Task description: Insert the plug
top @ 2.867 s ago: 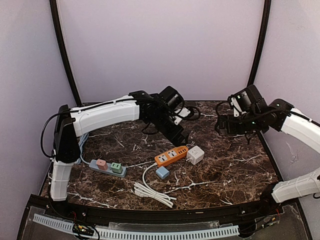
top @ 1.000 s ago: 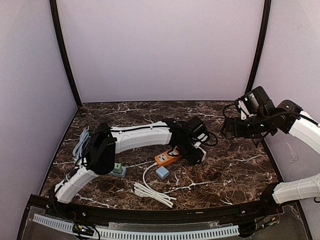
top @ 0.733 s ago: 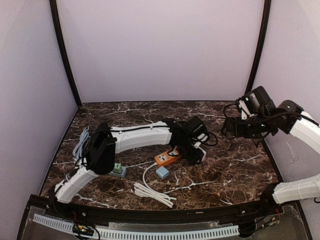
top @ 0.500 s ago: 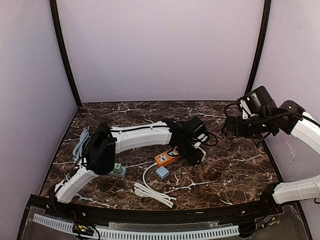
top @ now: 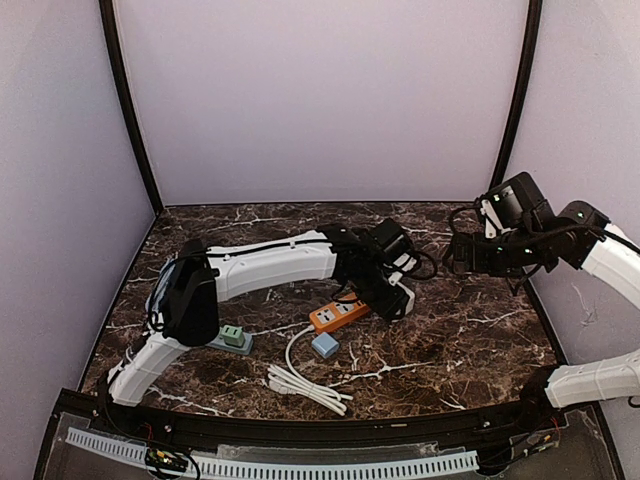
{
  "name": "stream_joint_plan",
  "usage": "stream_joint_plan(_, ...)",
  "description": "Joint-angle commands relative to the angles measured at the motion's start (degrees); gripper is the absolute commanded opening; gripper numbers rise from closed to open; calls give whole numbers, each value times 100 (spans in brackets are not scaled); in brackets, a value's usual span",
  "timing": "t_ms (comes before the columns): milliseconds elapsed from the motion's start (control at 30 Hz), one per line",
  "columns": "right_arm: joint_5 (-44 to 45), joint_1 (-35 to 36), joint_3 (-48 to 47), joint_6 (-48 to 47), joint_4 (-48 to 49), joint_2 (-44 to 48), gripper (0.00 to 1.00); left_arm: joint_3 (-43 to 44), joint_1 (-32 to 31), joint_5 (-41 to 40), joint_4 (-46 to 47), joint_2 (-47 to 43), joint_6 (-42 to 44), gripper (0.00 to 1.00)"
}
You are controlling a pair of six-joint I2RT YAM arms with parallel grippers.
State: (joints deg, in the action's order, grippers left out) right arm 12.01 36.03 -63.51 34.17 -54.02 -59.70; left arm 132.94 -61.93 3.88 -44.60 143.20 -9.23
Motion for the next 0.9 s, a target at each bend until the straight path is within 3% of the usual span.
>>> stream_joint_plan(0, 10, -26, -37, 98, 96, 91, 99, -176, -45, 26, 23, -912, 155, 20)
stream_joint_plan(300, -541, -255, -391, 159, 155, 86, 99, -1348, -47, 130, 809, -1974, 827, 21)
stream_joint_plan(467, -1355, -649, -766, 11, 113, -81, 99, -2482, -39, 83, 2022, -2898, 1415, 20)
stream_joint_plan(633, -1758, -896, -1064, -105, 90, -239, 99, -4180, -41, 391, 3799, -3771, 2157, 20)
stream_joint_plan(867, -2851, -1096, -1410, -98, 94, -553, 99, -4938, -31, 710, 4717, -4305, 2597, 7)
